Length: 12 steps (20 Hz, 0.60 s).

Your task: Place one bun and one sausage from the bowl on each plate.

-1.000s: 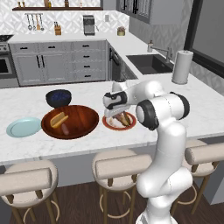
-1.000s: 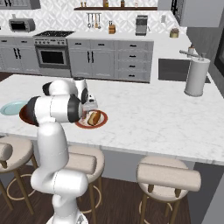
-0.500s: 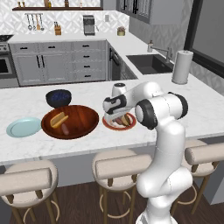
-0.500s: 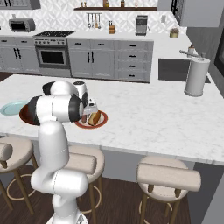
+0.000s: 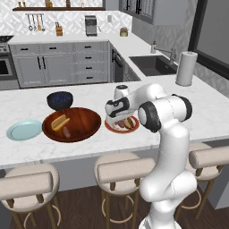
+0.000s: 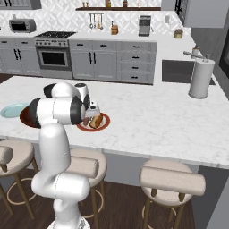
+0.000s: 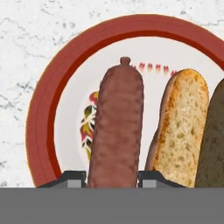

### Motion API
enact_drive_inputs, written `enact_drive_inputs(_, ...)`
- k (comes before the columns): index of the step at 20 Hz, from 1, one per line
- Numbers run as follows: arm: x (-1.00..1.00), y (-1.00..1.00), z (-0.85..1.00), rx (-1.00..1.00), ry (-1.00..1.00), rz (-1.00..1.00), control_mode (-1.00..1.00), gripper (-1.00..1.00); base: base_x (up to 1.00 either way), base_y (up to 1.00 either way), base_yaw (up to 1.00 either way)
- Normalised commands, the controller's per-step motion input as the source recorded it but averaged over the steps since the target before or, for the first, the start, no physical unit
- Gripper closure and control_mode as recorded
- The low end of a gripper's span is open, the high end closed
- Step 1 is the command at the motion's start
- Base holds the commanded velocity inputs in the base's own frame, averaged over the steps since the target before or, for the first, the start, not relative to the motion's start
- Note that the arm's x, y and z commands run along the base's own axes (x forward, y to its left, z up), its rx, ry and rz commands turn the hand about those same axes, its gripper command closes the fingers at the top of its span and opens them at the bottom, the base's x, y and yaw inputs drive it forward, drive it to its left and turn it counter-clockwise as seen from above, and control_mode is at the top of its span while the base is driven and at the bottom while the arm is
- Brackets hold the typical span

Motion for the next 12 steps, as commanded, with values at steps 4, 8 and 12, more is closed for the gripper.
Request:
enact_drive_inputs(4,0.0,0.0,0.0,0.0,0.0,0.0,-1.0,-1.0,0.0,0.0,0.0)
enact_drive_inputs(8,0.0,0.0,0.0,0.0,0.01,0.0,-1.0,-1.0,0.0,0.0,0.0)
enact_drive_inputs(12,0.03,0.0,0.03,-0.01,0.06,0.0,-1.0,-1.0,0.0,0.0,0.0)
